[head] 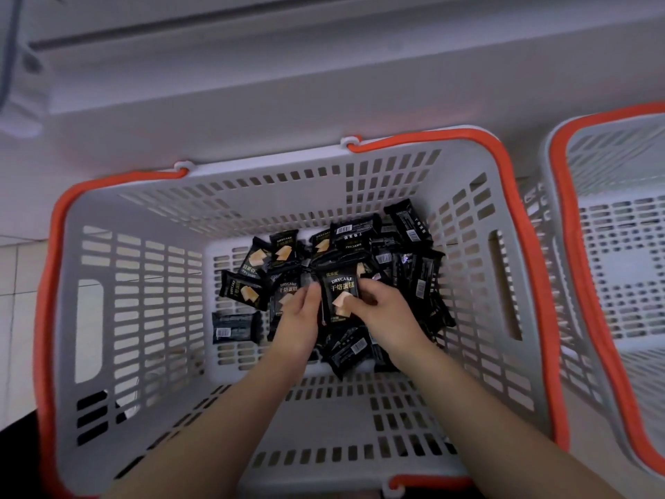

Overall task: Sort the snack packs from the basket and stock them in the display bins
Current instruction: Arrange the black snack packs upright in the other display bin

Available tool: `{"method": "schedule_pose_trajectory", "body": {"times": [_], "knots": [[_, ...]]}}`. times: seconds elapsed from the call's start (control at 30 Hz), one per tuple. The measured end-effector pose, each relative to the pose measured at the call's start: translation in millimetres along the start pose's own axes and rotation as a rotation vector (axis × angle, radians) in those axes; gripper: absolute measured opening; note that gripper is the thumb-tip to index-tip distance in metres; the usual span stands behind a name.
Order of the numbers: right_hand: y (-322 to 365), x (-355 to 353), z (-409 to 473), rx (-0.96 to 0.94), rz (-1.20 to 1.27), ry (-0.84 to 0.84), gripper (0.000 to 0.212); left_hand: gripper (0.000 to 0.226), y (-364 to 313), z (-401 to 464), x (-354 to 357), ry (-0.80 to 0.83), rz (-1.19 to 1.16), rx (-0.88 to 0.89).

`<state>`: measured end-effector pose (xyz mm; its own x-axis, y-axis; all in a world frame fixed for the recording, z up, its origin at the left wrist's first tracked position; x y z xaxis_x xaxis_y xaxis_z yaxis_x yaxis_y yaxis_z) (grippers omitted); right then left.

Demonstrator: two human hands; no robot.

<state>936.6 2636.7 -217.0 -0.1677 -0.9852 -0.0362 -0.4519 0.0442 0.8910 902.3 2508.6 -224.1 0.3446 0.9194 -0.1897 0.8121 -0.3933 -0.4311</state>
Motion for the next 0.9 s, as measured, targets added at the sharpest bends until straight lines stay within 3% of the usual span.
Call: {"method": "schedule_pose_trajectory", "body": {"times": [0.1,0.2,0.33,0.53,0.6,0.77,0.83,0.9], "knots": [[5,10,3,-0.169,-0.382,0.102,0.021,0.007,0,1,-7,0.03,0.094,0.075],[6,21,9,-0.235,-0.611,0.256,0.029,0.018,7,7,-25,-0.018,0.153,0.091],[7,15,29,-0.334,-0.925,0.195,0.034,0.028,19,14,-54,-0.111,0.206,0.082],[-9,29,47,-0.273,-1.322,0.208,0.054,0.019,25,21,-77,-0.141,0.143,0.036],[-13,37,48,-0.254,-1.39,0.214,0.062,0.02,24,21,-78,-0.162,0.177,0.056],[-15,45,52,-0.223,-1.436,0.217,0.05,0.007,16,18,-74,-0.153,0.206,0.096],[-15,40,50,-0.183,-1.303,0.233,0.05,0.011,12,15,-71,-0.107,0.006,0.041],[-11,27,45,-0.056,-0.972,0.226,0.052,0.017,6,11,-68,-0.054,-0.245,-0.051]]}}
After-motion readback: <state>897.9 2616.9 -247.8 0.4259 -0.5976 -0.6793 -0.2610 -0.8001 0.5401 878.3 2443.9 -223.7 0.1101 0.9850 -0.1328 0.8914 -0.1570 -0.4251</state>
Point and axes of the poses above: each hand's wrist, its own z-axis towards the middle knuckle, its own x-axis out of the palm, y = z × x, the point moved 4 cm from there along z, towards the middle knuckle, and after that the axes turned 14 degrees about -x, right-handed, at the moved point
